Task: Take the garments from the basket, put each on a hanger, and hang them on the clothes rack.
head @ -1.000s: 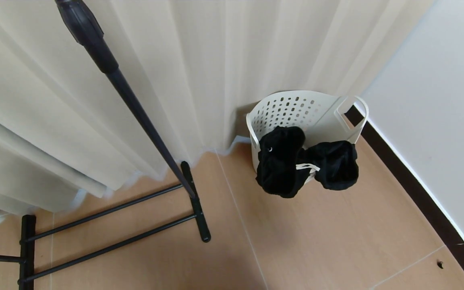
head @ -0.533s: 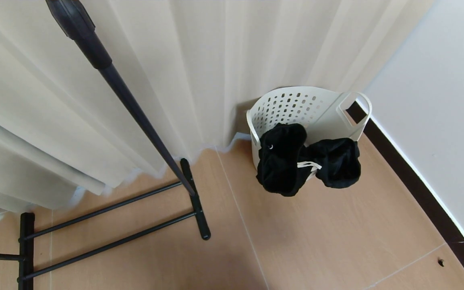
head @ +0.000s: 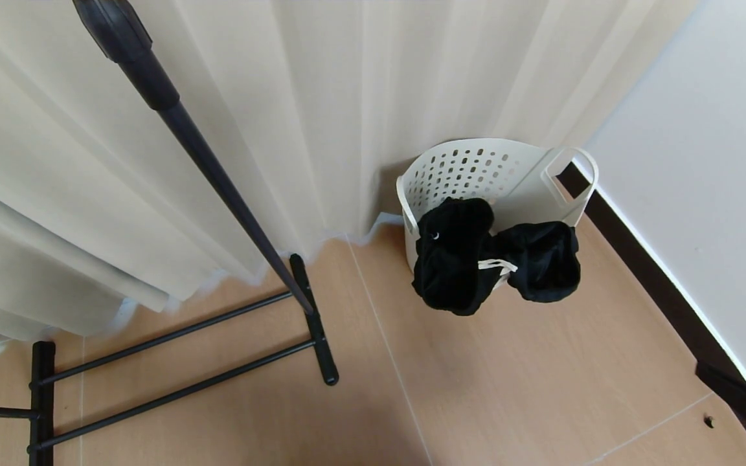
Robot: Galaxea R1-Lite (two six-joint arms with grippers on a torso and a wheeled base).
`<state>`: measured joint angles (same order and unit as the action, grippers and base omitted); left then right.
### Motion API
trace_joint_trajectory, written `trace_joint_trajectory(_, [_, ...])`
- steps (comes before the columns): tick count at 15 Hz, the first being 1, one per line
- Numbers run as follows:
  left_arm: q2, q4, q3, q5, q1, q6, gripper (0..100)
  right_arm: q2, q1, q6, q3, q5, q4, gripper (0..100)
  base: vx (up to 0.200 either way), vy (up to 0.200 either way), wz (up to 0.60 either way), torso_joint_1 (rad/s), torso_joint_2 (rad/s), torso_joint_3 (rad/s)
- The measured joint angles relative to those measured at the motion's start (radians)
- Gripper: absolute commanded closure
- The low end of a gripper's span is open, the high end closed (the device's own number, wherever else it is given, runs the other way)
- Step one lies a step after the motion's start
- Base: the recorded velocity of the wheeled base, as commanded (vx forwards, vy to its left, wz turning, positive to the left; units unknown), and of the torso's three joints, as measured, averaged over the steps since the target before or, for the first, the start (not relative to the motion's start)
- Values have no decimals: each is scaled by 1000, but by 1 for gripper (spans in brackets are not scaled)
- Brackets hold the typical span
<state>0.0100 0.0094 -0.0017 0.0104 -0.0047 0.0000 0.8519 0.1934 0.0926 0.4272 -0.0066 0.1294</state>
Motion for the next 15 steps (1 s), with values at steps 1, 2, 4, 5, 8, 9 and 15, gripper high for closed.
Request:
trace_joint_trajectory(1, [0,0,0,0,0,0,0,91,2,26,67,19,0,0,0,0,0,0,0,0])
trace_joint_trajectory(2, [0,0,0,0,0,0,0,187,4,59,144,35,-1,0,0,0,0,0,0,0])
trace_joint_trajectory(4, [0,0,0,0,0,2,0,364,7,118,296,50,-6,0,0,0,0,0,0,0])
trace_joint_trajectory(5, [0,0,0,0,0,3,0,452,11,147,379,52,-10,0,0,0,0,0,0,0])
trace_joint_trajectory(8, [0,0,0,1,-1,4,0,727,33,238,649,43,-46,0,0,0,0,0,0,0])
trace_joint_trajectory(9, [0,0,0,1,-1,4,0,811,46,259,728,32,-56,0,0,0,0,0,0,0])
trace_joint_trajectory(15, [0,0,0,1,-1,4,0,1219,100,371,1141,-101,-72,0,0,0,0,0,0,0])
